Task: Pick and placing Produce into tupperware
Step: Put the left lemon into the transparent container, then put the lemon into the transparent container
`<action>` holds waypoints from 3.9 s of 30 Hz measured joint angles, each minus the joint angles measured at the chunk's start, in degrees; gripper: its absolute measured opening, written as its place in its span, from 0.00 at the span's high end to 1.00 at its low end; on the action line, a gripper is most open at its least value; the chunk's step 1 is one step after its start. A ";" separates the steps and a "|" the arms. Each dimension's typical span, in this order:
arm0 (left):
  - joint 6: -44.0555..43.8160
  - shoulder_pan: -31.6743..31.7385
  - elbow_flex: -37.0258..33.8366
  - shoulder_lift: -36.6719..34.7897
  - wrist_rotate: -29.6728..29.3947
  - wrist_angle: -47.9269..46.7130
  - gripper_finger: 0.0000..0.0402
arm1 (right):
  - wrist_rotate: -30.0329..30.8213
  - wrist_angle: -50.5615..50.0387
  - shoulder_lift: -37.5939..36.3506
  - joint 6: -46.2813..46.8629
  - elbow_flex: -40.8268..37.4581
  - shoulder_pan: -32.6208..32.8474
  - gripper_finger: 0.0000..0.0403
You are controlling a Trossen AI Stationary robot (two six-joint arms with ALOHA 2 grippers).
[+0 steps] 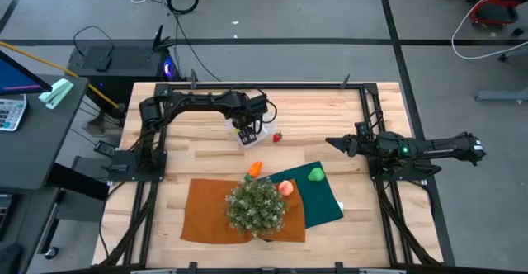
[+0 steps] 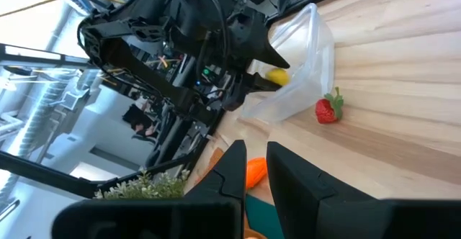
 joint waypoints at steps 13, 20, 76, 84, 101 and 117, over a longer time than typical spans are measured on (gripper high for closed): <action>0.86 -0.11 -0.02 0.14 0.04 2.34 0.55 | -0.90 0.22 0.18 0.07 0.00 0.00 0.93; 2.35 -0.10 1.55 -1.04 0.04 1.89 0.46 | -1.40 0.22 0.18 0.09 0.00 0.01 0.93; -11.55 -7.13 26.25 -1.45 23.27 34.29 0.47 | 2.10 -74.14 4.20 -22.54 57.33 0.00 0.93; -11.71 -7.13 26.25 -1.45 23.27 34.23 0.47 | 2.99 -85.62 22.18 -25.74 59.65 0.00 0.85; -8.09 -6.91 26.23 -9.43 26.42 26.76 0.48 | -10.88 -91.24 48.67 -49.21 60.02 -26.78 0.45; -2.33 -4.15 26.23 -18.54 26.20 12.16 0.48 | -16.60 -88.42 64.50 -65.13 60.00 -49.90 0.44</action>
